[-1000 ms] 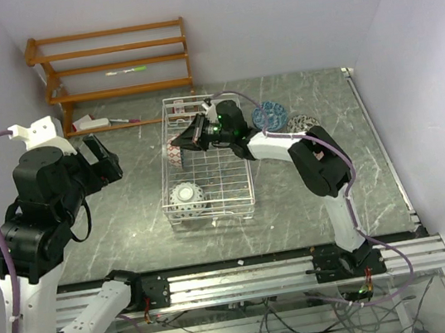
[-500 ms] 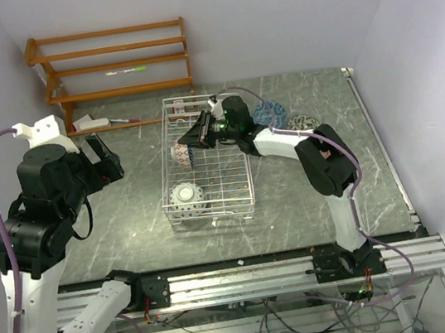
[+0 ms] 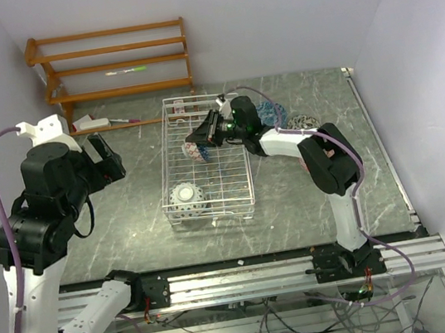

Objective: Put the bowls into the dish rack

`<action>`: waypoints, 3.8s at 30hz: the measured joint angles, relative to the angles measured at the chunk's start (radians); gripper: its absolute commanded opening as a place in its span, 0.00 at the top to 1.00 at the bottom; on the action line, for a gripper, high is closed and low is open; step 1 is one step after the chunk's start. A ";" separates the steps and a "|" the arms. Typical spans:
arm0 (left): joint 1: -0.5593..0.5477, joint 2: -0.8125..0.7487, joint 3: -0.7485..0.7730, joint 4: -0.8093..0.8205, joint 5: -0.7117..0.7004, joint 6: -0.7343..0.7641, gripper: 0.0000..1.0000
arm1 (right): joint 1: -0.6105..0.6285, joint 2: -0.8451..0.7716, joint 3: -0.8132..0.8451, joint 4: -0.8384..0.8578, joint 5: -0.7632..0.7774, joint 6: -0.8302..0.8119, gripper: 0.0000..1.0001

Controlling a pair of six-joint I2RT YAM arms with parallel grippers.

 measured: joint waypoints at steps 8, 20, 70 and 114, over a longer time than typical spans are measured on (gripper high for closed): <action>0.000 0.013 0.000 0.003 0.000 0.000 0.01 | 0.022 0.038 0.063 0.030 -0.011 0.112 1.00; 0.000 0.014 0.000 0.002 0.000 -0.001 0.01 | 0.048 0.141 0.055 0.286 -0.002 0.333 1.00; 0.000 0.019 -0.020 0.025 0.010 -0.005 0.01 | -0.007 0.017 0.030 -0.379 0.261 -0.150 0.61; 0.000 -0.050 -0.132 0.067 0.026 -0.007 0.00 | 0.119 0.206 0.638 -0.765 0.533 -0.624 0.43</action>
